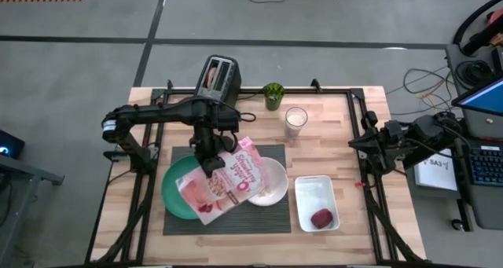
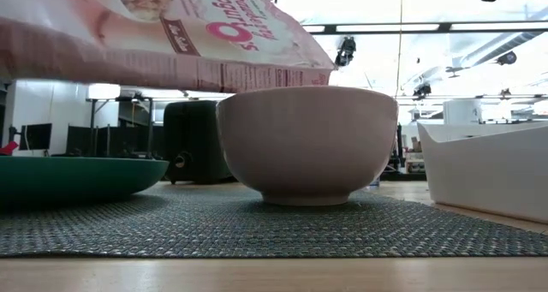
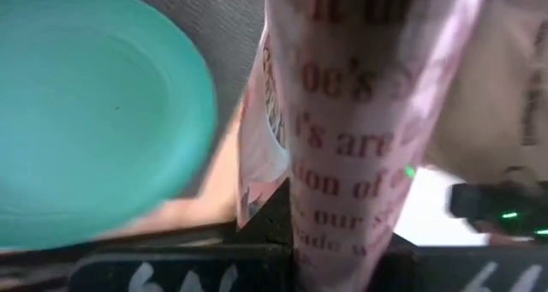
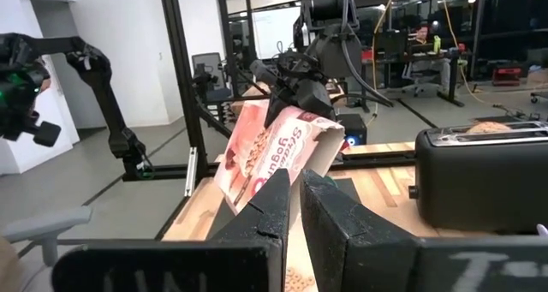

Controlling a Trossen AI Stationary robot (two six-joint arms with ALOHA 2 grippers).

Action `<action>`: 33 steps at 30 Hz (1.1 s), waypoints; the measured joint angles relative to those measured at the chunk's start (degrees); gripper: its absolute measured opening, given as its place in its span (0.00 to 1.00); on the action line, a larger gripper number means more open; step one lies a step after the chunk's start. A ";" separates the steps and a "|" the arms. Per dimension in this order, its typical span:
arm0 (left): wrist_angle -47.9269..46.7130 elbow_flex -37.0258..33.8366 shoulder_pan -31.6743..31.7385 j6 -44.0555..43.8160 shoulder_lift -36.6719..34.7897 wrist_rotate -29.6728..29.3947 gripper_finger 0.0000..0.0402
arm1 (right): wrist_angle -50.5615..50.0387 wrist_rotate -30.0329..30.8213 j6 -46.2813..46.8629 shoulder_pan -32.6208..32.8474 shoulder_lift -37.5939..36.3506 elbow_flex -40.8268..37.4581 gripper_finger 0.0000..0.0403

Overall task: Arrange a breakfast setting
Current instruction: Pour the cereal into the white bowl

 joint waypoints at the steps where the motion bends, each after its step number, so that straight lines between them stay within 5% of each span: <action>1: 0.00 -0.02 0.01 -1.55 -0.29 1.73 0.00 | -0.02 0.00 0.01 -0.02 0.00 0.02 0.06; 5: 0.01 1.09 0.37 -4.94 -2.09 8.36 0.00 | 0.03 0.01 0.02 -0.01 0.00 0.02 0.06; 21: -0.02 1.51 0.38 -5.25 -2.59 4.13 0.00 | 0.28 0.02 0.24 0.00 0.00 0.02 0.06; 33: -0.02 1.51 2.88 -7.34 -2.59 7.68 0.00 | 0.02 0.02 0.81 0.00 0.00 0.02 0.06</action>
